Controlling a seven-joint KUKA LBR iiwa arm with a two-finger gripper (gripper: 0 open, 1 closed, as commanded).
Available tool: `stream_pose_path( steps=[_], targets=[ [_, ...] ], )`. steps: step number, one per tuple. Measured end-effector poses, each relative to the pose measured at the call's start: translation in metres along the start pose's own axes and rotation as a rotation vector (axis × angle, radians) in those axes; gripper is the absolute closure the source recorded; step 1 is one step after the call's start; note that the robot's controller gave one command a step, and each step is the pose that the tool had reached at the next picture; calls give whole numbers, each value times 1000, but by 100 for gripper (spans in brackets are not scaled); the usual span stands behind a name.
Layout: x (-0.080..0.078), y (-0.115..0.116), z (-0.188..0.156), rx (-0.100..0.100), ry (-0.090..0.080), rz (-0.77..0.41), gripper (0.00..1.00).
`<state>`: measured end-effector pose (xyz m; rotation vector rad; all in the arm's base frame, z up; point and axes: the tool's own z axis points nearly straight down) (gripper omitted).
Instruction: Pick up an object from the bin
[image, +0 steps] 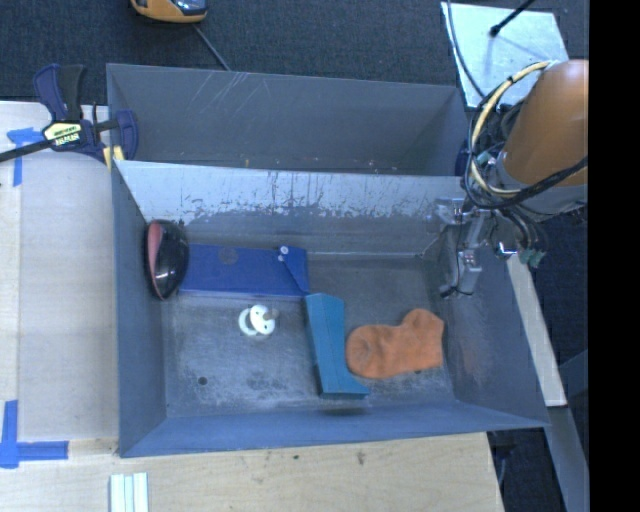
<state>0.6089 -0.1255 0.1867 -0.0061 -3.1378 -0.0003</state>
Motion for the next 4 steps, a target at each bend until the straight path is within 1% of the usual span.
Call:
stream_pose_path(
  steps=[1,2,3,4],
  targets=[
    [-1,0,-5,1,-8,-2,0],
    [5,-4,52,2,-13,15,0],
    [43,-15,102,1,-6,54,0],
    [27,-8,114,1,-10,90,100]
  ],
)
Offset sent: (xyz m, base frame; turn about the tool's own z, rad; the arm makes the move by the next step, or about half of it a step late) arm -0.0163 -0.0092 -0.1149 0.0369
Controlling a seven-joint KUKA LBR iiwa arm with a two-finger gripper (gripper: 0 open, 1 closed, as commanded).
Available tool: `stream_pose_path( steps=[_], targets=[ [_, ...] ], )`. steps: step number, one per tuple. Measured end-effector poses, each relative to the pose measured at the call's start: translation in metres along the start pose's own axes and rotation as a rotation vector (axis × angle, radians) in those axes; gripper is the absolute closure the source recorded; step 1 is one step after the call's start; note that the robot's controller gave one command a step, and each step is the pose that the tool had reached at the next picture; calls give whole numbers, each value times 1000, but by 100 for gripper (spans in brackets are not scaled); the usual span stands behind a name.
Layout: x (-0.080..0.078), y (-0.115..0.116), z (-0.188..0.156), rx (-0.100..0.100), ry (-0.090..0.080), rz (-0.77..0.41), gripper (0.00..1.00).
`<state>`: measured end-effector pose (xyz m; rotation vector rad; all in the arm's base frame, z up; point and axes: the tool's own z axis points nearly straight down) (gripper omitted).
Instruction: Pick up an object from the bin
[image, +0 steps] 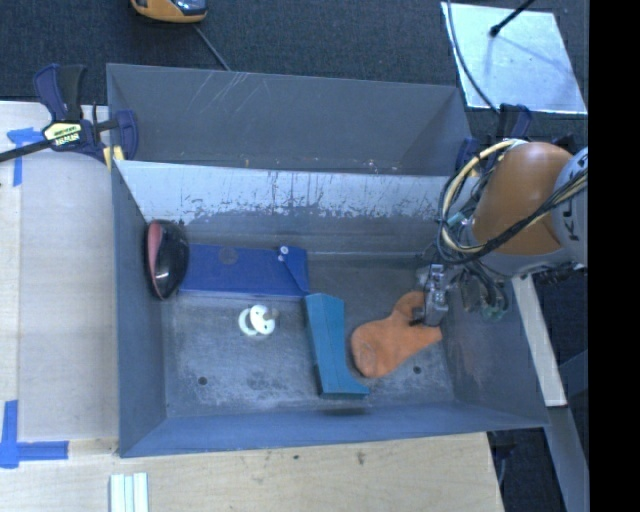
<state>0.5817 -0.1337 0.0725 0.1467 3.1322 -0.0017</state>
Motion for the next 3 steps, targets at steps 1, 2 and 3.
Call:
stream_pose_path(
  steps=[1,2,3],
  targets=[
    [0,0,0,0,0,-1,100],
    [3,20,-115,-1,2,-6,100],
    [3,20,-115,-1,2,-6,100]
  ],
)
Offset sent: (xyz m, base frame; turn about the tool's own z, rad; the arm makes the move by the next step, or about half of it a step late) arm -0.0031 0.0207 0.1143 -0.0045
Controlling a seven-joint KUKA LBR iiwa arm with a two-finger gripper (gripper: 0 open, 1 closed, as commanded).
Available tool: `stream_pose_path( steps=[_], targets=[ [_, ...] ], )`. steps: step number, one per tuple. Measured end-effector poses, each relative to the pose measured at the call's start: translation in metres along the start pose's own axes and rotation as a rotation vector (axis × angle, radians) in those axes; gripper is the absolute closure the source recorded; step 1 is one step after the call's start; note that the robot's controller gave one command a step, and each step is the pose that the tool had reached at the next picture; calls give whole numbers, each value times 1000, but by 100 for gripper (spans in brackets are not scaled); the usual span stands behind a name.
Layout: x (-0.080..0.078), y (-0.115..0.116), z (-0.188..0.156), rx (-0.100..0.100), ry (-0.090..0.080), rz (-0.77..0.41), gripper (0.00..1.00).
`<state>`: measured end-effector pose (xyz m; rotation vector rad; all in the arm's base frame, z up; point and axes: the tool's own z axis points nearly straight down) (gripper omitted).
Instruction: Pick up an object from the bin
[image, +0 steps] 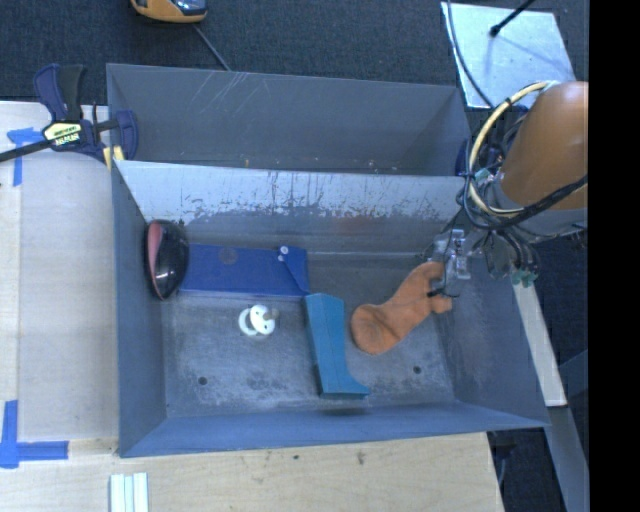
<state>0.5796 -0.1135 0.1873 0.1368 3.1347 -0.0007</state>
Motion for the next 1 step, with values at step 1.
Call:
stream_pose_path(
  steps=[1],
  targets=[
    [-41,-30,-169,2,-6,-29,100]
  ],
)
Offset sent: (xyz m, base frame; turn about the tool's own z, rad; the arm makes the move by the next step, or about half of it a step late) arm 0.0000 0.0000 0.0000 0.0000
